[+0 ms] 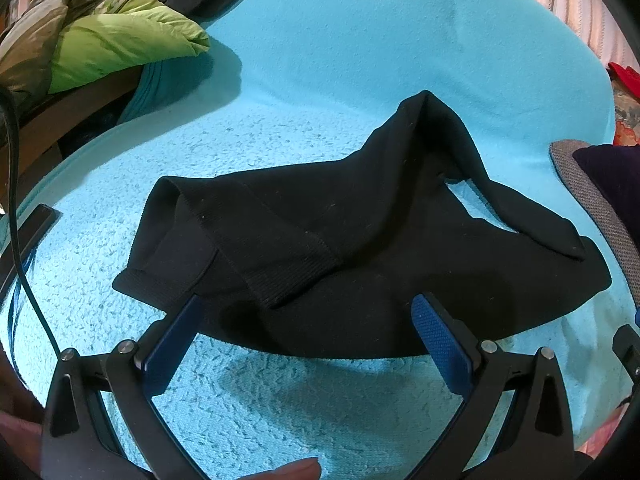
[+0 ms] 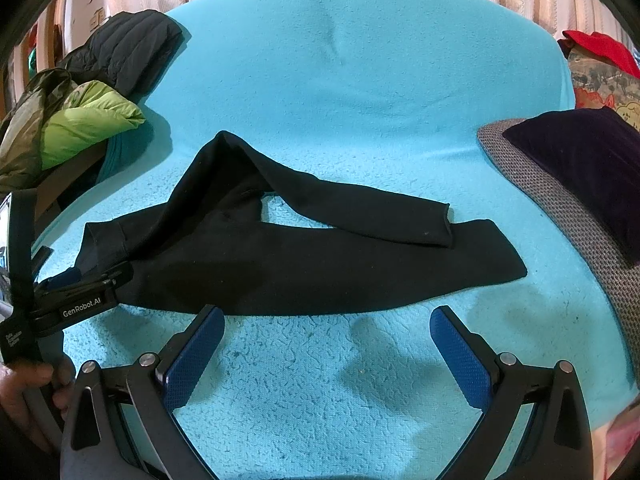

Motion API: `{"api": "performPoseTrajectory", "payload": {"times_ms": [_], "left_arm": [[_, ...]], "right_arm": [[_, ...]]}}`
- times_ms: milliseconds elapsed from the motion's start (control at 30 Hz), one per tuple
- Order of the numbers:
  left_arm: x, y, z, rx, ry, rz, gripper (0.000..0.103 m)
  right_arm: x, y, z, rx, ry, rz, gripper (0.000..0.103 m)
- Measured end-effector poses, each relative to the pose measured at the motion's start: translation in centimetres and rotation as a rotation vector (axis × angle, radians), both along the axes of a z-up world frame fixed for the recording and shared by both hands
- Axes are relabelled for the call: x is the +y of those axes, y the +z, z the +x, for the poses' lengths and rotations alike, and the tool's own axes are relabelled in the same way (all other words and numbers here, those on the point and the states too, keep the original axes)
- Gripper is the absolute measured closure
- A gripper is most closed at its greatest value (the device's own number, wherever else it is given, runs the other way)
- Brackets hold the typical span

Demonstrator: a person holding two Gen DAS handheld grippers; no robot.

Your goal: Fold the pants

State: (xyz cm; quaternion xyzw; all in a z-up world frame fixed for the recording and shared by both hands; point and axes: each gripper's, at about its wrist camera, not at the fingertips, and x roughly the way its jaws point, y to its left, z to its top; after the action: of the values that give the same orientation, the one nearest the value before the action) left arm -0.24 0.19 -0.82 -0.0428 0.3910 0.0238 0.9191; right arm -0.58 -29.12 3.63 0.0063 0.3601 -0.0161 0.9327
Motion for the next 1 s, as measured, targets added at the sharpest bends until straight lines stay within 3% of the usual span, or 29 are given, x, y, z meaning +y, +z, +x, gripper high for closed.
{"api": "performPoseTrajectory", "payload": {"times_ms": [1000], "left_arm": [[0.39,-0.08,-0.01,0.008,0.004,0.006,0.0]], "right_arm": [[0.19,-0.14,0.04,0.006,0.003,-0.009,0.0]]}}
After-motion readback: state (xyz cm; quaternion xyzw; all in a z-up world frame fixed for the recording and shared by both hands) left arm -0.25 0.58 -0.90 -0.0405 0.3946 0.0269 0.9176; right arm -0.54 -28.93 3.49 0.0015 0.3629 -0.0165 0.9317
